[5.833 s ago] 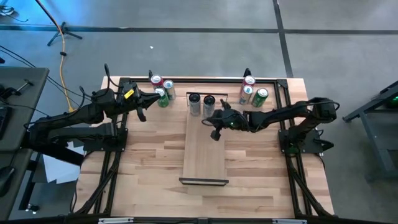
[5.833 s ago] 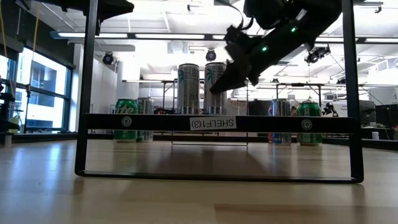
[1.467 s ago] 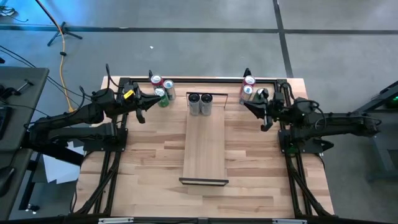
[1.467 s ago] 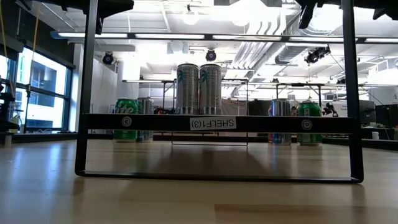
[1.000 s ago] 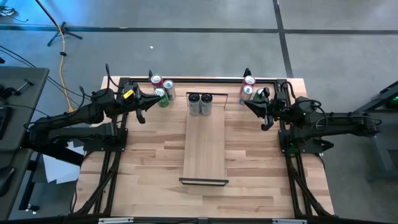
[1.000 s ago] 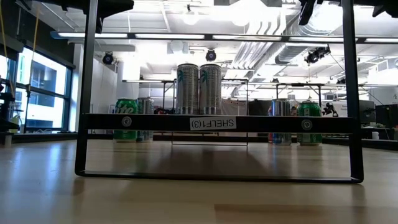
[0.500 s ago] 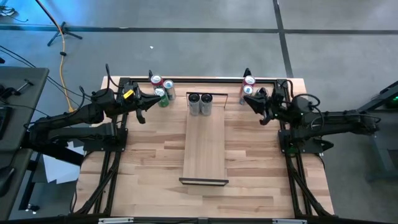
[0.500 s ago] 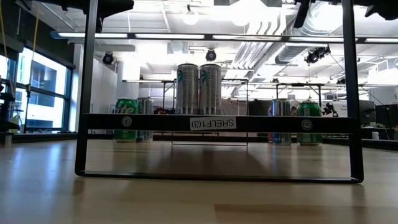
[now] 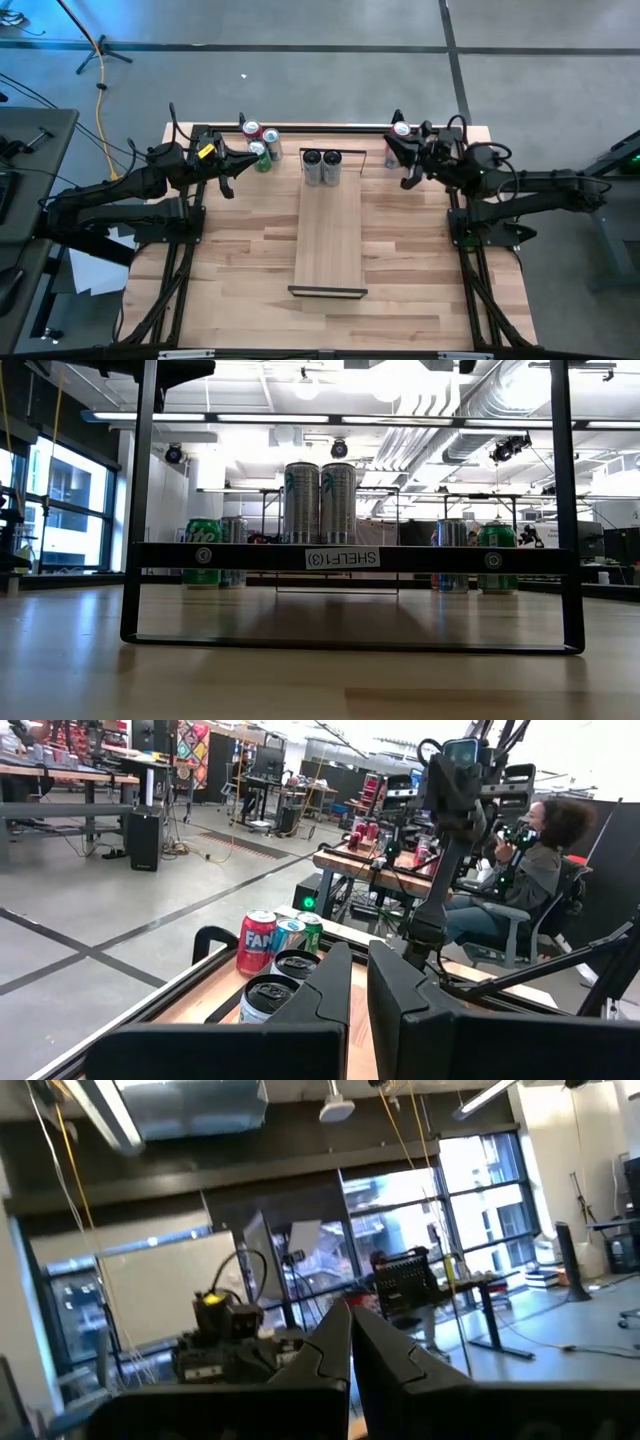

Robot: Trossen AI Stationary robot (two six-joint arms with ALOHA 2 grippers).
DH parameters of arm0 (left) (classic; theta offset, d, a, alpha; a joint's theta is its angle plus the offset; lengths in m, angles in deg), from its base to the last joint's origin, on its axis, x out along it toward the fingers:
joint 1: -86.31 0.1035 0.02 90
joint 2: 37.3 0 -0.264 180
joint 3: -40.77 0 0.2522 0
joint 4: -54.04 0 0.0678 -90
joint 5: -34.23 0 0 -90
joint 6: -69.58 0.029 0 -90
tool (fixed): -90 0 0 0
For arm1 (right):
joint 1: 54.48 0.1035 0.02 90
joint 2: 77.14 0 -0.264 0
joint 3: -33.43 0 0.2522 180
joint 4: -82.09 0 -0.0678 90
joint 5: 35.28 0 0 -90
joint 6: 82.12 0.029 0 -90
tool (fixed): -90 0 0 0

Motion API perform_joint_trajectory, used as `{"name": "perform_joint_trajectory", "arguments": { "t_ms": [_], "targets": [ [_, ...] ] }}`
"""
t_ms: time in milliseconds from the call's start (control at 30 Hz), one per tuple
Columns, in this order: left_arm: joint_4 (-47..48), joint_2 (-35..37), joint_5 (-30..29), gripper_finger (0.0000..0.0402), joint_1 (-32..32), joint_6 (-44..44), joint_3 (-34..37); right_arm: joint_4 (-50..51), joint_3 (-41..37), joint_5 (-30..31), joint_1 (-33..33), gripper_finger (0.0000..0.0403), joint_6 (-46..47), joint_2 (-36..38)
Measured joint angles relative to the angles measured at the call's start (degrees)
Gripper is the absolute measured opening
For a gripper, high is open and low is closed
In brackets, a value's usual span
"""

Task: Place canned beverage on shelf
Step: Put the left red soda can on the shelf

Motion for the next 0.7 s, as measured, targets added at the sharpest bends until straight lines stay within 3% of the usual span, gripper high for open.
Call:
{"name": "perform_joint_trajectory", "arguments": {
  "t_ms": [300,400,533,700],
  "targets": [
    [-0.61,-0.01,0.01,0.0000,0.00,0.03,0.00,3.14,0.81,-0.03,0.00,0.0000,0.01,-0.03],
    [-6.98,-0.53,-0.56,0.0000,-0.02,0.04,0.00,3.37,0.81,-0.04,0.00,0.0000,-0.01,-0.03],
    [-13.77,-3.03,-8.53,0.0007,0.04,0.08,-1.71,3.44,0.81,0.48,0.00,0.0000,-0.14,-0.03],
    [-0.82,-9.08,-15.62,0.0051,3.14,0.66,-9.64,4.38,0.81,0.66,0.00,0.0000,-0.14,-0.03]
  ]
}}
